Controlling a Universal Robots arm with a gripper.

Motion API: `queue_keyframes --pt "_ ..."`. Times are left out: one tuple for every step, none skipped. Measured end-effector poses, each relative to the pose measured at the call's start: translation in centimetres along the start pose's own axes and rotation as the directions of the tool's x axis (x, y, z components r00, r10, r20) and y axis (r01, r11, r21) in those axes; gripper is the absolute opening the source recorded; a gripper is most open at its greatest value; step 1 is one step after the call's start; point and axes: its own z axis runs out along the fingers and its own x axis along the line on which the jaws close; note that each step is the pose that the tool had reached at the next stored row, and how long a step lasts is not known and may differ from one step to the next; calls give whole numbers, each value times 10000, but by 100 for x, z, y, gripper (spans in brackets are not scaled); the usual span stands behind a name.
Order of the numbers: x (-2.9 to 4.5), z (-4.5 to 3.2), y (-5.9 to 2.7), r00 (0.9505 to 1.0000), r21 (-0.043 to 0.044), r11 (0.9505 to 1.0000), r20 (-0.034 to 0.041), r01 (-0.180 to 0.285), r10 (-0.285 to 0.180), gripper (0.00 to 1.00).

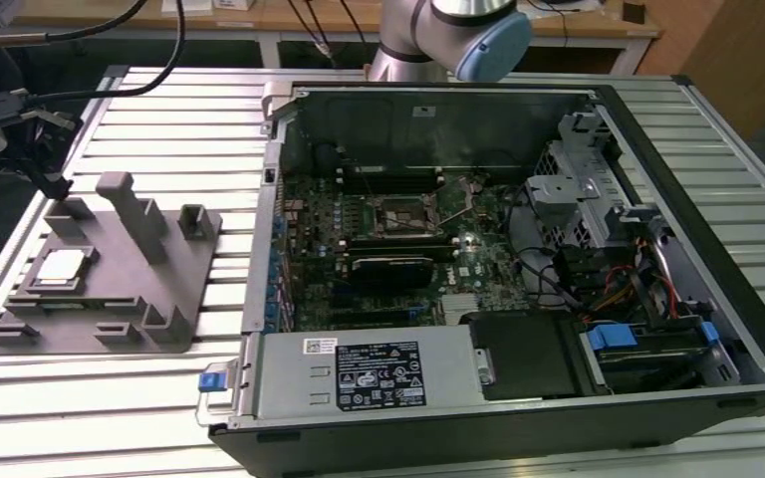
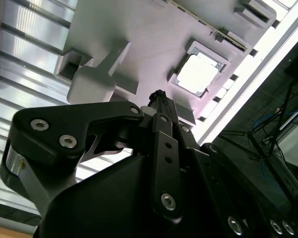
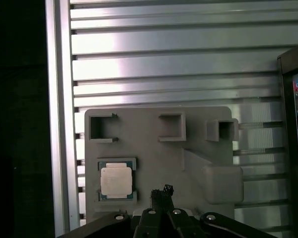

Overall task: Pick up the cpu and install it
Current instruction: 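Pick up the cpu and move it towards the insertion slot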

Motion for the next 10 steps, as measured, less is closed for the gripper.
queue_keyframes --pt "8 10 -5 10000 0 10000 0 0 0 11" --pt "16 20 -11 10000 0 10000 0 0 0 11" --pt "25 29 -17 10000 0 10000 -1 0 0 11" --pt "34 40 -23 10000 0 10000 0 0 0 11" --pt "42 49 -29 10000 0 10000 0 0 0 11" --pt "51 59 -36 10000 1 10000 0 0 0 11" --pt "59 69 -42 10000 0 10000 0 0 0 11" --pt "67 79 -48 10000 0 10000 0 -1 1 11" --pt "75 89 -53 10000 0 10000 0 0 0 11" --pt "84 98 -59 10000 1 10000 -1 1 -1 11"
